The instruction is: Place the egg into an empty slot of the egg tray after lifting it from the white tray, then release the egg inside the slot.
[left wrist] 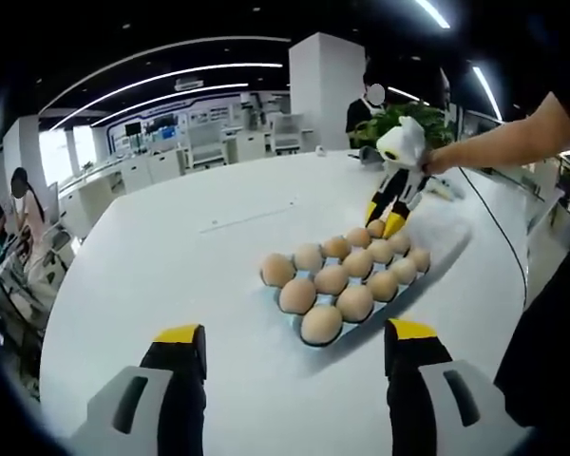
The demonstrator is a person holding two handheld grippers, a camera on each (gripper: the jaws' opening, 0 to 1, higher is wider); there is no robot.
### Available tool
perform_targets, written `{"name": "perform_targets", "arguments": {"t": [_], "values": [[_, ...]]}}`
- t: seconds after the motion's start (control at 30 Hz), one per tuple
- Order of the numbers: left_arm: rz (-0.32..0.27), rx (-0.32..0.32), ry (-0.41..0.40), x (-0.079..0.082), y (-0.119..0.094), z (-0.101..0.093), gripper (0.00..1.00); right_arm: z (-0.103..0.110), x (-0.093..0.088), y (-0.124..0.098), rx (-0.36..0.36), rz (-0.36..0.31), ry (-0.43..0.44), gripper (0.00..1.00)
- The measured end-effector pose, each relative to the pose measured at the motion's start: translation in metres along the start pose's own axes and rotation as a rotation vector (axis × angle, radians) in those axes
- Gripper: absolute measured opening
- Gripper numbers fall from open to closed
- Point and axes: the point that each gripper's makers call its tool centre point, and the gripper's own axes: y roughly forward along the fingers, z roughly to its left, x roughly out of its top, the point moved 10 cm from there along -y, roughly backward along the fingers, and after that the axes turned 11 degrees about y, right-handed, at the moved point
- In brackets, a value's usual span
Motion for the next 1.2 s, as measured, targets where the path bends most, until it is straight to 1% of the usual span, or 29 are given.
{"name": "perform_targets", "arguments": {"t": [0.17, 0.53, 0.7, 0.83, 0.9, 1.1, 1.17, 1.2], "values": [[0.004, -0.002, 0.002, 0.000, 0.001, 0.000, 0.77, -0.004, 0.000, 0.000, 0.010, -0.001, 0.013, 0.24], [0.005, -0.012, 0.006, 0.002, 0.004, -0.002, 0.76, -0.004, 0.002, 0.001, 0.024, 0.011, 0.019, 0.25], [0.005, -0.012, 0.010, 0.003, 0.004, -0.003, 0.76, -0.004, 0.002, 0.001, 0.027, 0.005, 0.029, 0.25], [0.010, -0.011, 0.013, 0.003, 0.004, -0.003, 0.76, -0.004, -0.001, 0.000, 0.033, -0.015, 0.025, 0.26], [0.014, -0.010, 0.017, 0.003, 0.004, -0.004, 0.76, -0.004, -0.003, 0.000, 0.037, -0.039, 0.020, 0.26], [0.018, -0.012, 0.019, 0.003, 0.004, -0.005, 0.76, -0.006, -0.008, -0.003, 0.042, -0.064, 0.031, 0.26], [0.018, -0.012, 0.018, 0.004, 0.005, -0.005, 0.76, -0.006, -0.010, -0.005, 0.065, -0.102, 0.065, 0.26], [0.018, -0.012, 0.018, 0.004, 0.005, -0.005, 0.76, -0.006, -0.010, -0.005, 0.067, -0.107, 0.071, 0.26]]}}
